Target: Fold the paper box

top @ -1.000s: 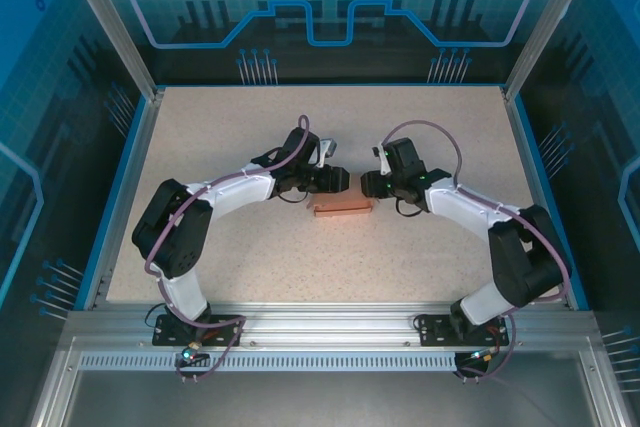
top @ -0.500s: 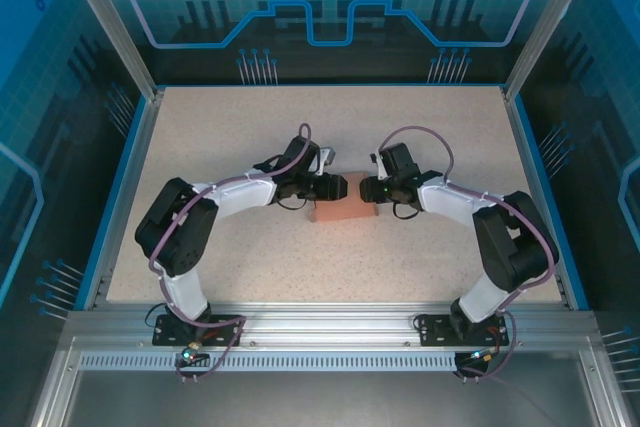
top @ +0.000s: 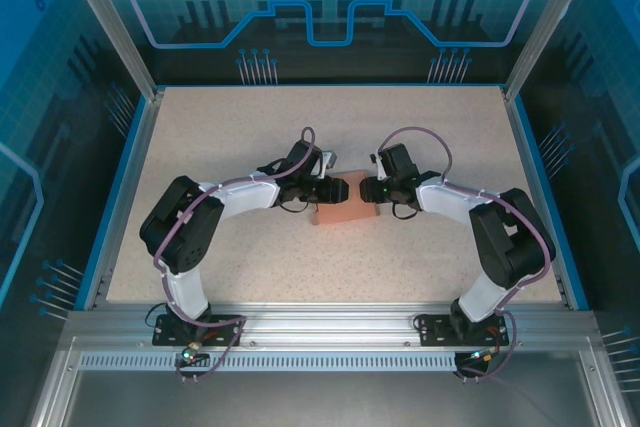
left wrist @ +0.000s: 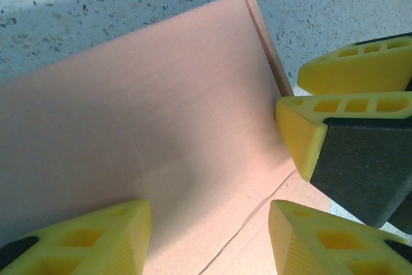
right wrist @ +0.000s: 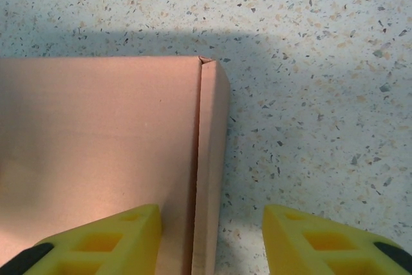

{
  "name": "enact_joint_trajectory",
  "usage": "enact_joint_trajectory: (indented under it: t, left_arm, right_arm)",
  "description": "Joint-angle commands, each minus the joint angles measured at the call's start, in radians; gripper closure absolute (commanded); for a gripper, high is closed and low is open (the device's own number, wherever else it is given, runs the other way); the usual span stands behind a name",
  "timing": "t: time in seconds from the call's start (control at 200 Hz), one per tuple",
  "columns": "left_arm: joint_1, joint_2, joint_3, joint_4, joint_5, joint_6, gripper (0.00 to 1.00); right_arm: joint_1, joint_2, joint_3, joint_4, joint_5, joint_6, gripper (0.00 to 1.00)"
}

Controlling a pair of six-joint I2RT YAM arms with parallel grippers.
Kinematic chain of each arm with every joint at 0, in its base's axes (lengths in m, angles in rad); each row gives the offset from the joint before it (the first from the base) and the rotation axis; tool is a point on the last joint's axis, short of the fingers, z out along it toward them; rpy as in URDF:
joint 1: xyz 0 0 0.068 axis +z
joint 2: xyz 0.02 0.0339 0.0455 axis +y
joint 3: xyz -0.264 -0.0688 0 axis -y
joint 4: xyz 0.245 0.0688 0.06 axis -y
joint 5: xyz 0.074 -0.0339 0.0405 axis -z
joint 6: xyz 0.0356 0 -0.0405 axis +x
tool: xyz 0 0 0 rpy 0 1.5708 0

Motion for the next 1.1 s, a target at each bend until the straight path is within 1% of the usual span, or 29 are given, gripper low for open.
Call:
enact_joint_trajectory:
  t: [0.0,0.145,0.275,0.4,0.465,0.54,0.595,0.725,0.81,0.896,0.941,0.961,0.981,1.006,1.021,1.096]
  left_arm:
    - [-0.013,-0.009,0.012,-0.017,-0.026,0.006,0.47]
    - [-0.013,-0.046,0.037,-0.026,-0.046,0.026,0.45]
    - [-0.013,-0.091,0.046,-0.04,-0.086,0.063,0.42]
    - [-0.014,-0.153,0.04,-0.058,-0.158,0.114,0.39]
    - [-0.012,-0.185,0.03,-0.065,-0.215,0.145,0.37]
    - [-0.009,-0.225,0.012,-0.063,-0.283,0.174,0.34]
    - [-0.006,-0.252,-0.002,-0.058,-0.328,0.194,0.31]
    - [0.011,-0.297,-0.023,-0.058,-0.408,0.227,0.24]
    - [0.028,-0.319,-0.036,-0.057,-0.441,0.246,0.2]
    - [0.041,-0.337,-0.046,-0.054,-0.467,0.263,0.17]
    - [0.048,-0.346,-0.052,-0.051,-0.49,0.269,0.15]
    - [0.048,-0.348,-0.054,-0.051,-0.507,0.269,0.11]
    - [0.05,-0.352,-0.057,-0.048,-0.526,0.269,0.07]
    - [0.05,-0.356,-0.061,-0.044,-0.548,0.271,0.04]
    - [0.049,-0.358,-0.065,-0.041,-0.561,0.274,0.02]
    - [0.052,-0.375,-0.085,-0.019,-0.605,0.289,0.01]
  right_arm:
    - [-0.005,-0.033,0.012,-0.049,0.012,-0.036,0.52]
    - [0.02,-0.093,0.045,-0.104,0.068,-0.087,0.5]
    - [0.061,-0.149,0.076,-0.156,0.165,-0.141,0.49]
    - [0.102,-0.201,0.106,-0.195,0.283,-0.199,0.46]
    - [0.116,-0.221,0.124,-0.215,0.343,-0.226,0.44]
    - [0.126,-0.239,0.141,-0.231,0.402,-0.257,0.39]
    - [0.13,-0.252,0.147,-0.235,0.442,-0.276,0.32]
    - [0.132,-0.287,0.146,-0.231,0.532,-0.315,0.21]
    - [0.131,-0.311,0.137,-0.221,0.6,-0.334,0.17]
    - [0.126,-0.335,0.125,-0.208,0.66,-0.338,0.14]
    - [0.122,-0.351,0.116,-0.2,0.671,-0.33,0.13]
    - [0.117,-0.357,0.111,-0.197,0.671,-0.324,0.12]
    - [0.113,-0.363,0.107,-0.196,0.672,-0.317,0.09]
    - [0.106,-0.37,0.103,-0.195,0.672,-0.306,0.02]
    - [0.102,-0.373,0.1,-0.194,0.672,-0.299,0.0]
    - [0.075,-0.389,0.09,-0.196,0.659,-0.267,0.0]
